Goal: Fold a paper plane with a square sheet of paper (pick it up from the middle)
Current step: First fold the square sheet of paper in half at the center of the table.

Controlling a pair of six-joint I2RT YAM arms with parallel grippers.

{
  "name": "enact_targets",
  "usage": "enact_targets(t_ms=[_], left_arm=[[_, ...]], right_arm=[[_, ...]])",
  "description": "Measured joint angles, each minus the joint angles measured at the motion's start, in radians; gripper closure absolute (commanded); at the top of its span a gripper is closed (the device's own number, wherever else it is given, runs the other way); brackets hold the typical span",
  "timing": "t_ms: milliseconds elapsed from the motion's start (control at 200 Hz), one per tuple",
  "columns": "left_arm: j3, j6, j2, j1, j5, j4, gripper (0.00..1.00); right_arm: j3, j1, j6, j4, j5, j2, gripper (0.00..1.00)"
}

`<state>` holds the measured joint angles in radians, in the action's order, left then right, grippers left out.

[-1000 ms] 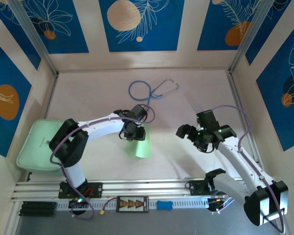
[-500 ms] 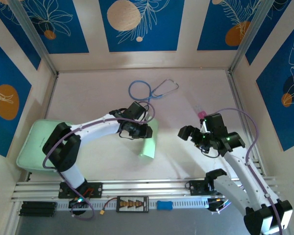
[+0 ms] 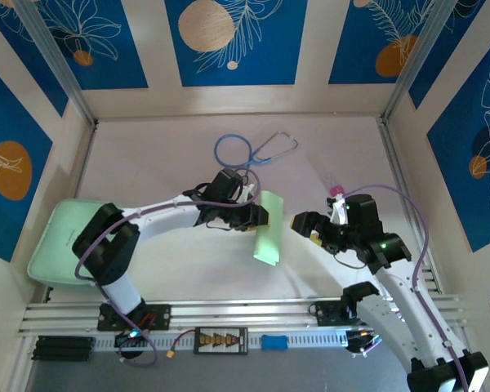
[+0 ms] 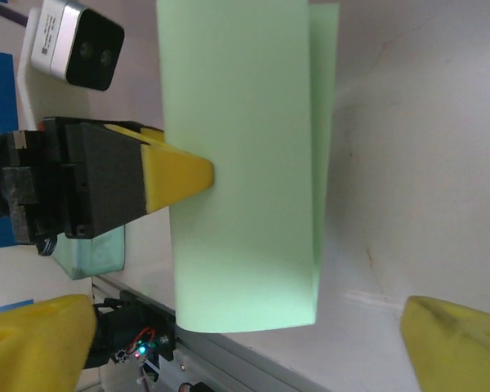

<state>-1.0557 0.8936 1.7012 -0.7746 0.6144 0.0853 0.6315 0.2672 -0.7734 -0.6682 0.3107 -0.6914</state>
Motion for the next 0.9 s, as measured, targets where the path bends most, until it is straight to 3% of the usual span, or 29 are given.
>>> enact_targets(t_ms=[550, 645, 730, 900], left_arm=[[0.097, -0.003, 0.129, 0.06, 0.004, -0.105, 0.63], [0.113, 0.005, 0.131, 0.077, -0.011, -0.121, 0.63], [0.12, 0.011, 0.137, 0.088, -0.019, -0.13, 0.62], [0.122, 0.002, 0.141, 0.094, -0.036, -0.126, 0.6]], right_arm=[[-0.143, 0.097, -0.111, 0.245, -0.1, -0.157, 0.09], [-0.165, 0.104, -0.117, 0.308, -0.098, -0.171, 0.11], [-0.171, 0.107, -0.115, 0.34, -0.089, -0.197, 0.2], [-0.166, 0.107, -0.119, 0.357, -0.102, -0.275, 0.21]])
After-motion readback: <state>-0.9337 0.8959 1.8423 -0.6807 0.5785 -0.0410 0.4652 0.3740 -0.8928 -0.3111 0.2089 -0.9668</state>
